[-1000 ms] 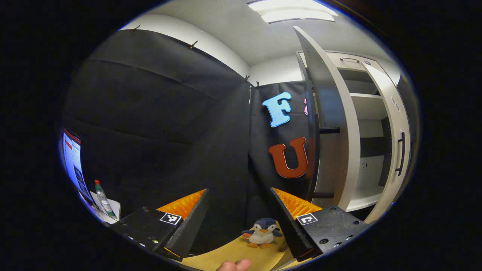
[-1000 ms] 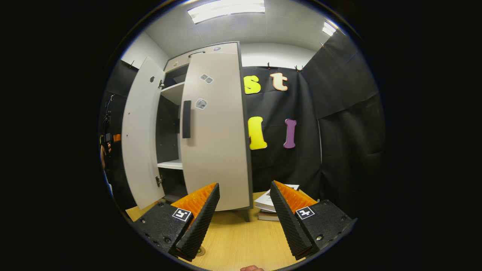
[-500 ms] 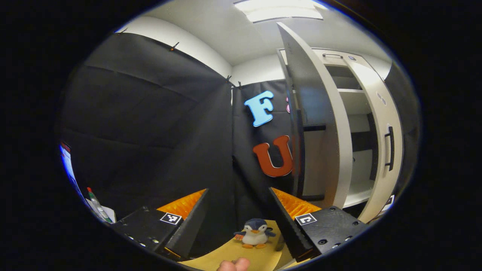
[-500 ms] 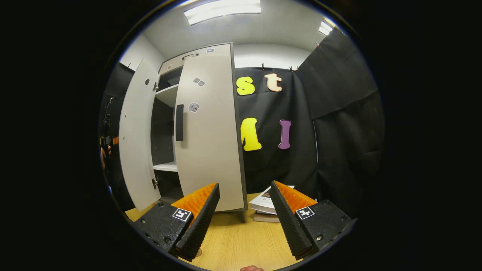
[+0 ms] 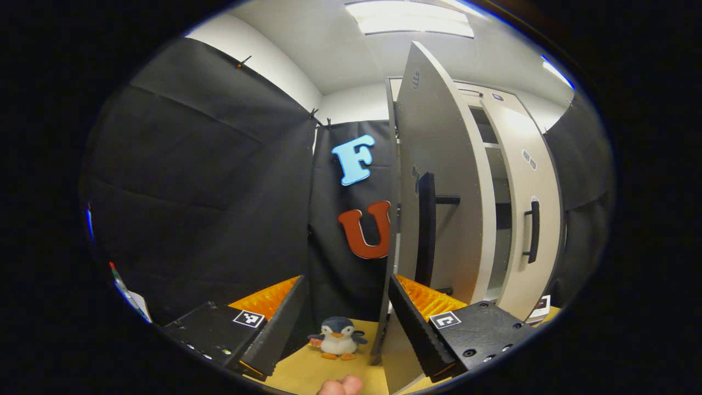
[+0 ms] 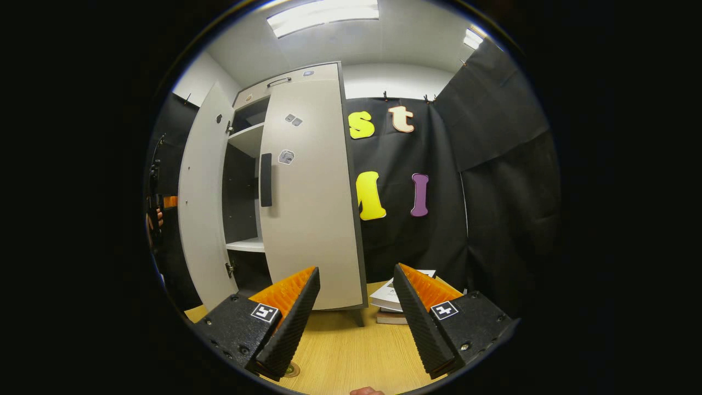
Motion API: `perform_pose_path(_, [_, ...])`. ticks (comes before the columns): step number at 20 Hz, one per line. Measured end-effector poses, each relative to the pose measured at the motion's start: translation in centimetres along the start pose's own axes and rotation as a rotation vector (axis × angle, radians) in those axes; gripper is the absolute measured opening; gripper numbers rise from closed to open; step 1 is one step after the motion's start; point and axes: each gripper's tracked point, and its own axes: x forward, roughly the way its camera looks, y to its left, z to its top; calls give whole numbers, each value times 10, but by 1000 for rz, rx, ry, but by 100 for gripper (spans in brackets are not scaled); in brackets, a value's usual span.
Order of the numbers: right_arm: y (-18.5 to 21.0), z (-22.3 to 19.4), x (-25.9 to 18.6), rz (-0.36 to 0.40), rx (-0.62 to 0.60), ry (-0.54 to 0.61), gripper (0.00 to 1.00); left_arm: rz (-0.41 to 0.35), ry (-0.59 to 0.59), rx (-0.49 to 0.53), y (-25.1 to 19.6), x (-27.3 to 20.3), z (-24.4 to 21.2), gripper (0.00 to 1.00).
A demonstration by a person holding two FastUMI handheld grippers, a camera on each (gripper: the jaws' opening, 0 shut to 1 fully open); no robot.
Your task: Grasp the bottle in the cabinet with the left hand and place it on the coaster, then close the right door with the right hand and the left door with the left hand.
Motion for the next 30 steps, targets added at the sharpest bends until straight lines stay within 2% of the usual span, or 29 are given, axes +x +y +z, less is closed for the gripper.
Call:
perform_pose_path(6, [-14, 6, -8, -45, -16, -10, 83, -168, -13, -34, -74, 5, -3, 99])
perform_pose_path(7, [-16, 4, -10, -54, -19, -4, 83, -187, -14, -46, -85, 6, -4, 90])
perform_pose_path(8, [-19, 2, -11, -64, -17, 1, 83, -191, -11, -55, -88, 11, -5, 95])
perform_pose_path(9, [-20, 2, -14, -68, -11, 2, 83, -191, -2, -62, -89, 12, -7, 98])
perform_pose_path(15, [-28, 1, -23, -93, -11, 10, 83, -179, 10, -56, -83, 8, -12, 99])
perform_pose_path(16, [-28, -1, -23, -94, -5, 13, 83, -178, 25, -55, -83, 2, -16, 91])
perform_pose_path(17, [-28, -2, -25, -94, -2, 18, 83, -171, 31, -52, -82, -5, -19, 100])
perform_pose_path(19, [-25, -4, -27, -94, -3, 24, 83, -139, 27, -56, -74, -19, -24, 100])
perform_pose_path(20, [-24, -6, -26, -91, -6, 30, 83, -119, 27, -69, -72, -28, -30, 95])
perform_pose_path(21, [-22, -8, -27, -86, -7, 38, 83, -115, 41, -83, -75, -38, -39, 90])
perform_pose_path(22, [-18, -9, -27, -78, -6, 41, 83, -105, 58, -102, -75, -51, -50, 95])
perform_pose_path(23, [-14, -10, -27, -68, -4, 43, 83, -95, 72, -120, -77, -61, -60, 91])
perform_pose_path(26, [1, -14, -23, -32, -12, 58, 83, -79, 74, -137, -84, -87, -79, 100])
perform_pose_path(27, [6, -16, -22, -17, -14, 64, 83, -91, 89, -138, -92, -94, -87, 95])
perform_pose_path(30, [23, -19, -22, 21, -15, 75, 83, -112, 125, -143, -116, -113, -107, 95])
